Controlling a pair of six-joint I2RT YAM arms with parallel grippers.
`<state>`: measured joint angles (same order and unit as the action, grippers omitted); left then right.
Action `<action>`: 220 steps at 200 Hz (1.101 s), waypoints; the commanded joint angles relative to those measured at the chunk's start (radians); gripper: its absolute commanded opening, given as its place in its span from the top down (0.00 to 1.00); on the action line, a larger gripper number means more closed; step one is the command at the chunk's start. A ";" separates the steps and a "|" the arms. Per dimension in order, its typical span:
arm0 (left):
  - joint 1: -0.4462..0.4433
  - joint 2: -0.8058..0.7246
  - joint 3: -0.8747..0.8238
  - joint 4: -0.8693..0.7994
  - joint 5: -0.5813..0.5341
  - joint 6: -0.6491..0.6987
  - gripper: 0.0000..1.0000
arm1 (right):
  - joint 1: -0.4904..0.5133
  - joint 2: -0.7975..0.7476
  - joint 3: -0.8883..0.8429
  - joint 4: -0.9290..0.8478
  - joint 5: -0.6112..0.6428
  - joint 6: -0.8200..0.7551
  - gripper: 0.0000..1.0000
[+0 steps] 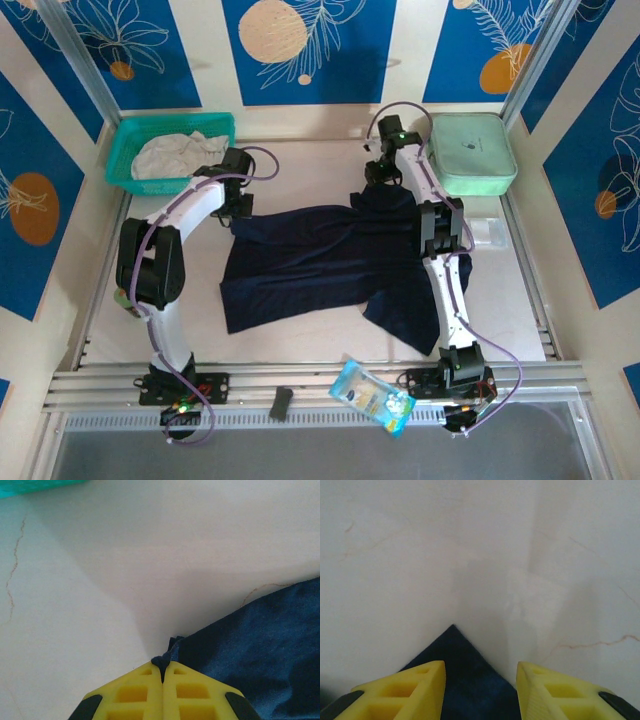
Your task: Fold and stack the t-shirts
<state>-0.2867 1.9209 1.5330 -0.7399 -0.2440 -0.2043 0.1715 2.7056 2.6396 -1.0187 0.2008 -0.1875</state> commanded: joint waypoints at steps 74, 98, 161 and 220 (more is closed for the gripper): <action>-0.004 -0.011 0.010 0.009 0.006 -0.004 1.00 | -0.005 -0.050 -0.052 -0.031 -0.030 -0.006 0.54; -0.004 -0.006 0.010 0.011 0.008 -0.003 1.00 | -0.001 -0.008 -0.030 -0.034 -0.037 -0.006 0.54; -0.005 0.008 0.012 0.010 0.003 0.005 1.00 | 0.010 0.118 0.055 -0.038 -0.036 -0.007 0.52; -0.004 0.027 0.027 0.009 0.011 0.003 1.00 | 0.031 0.135 0.021 -0.074 -0.018 -0.036 0.66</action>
<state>-0.2867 1.9240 1.5330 -0.7376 -0.2440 -0.2039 0.1822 2.7678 2.6930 -1.0248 0.1898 -0.2024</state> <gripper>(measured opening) 0.064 0.377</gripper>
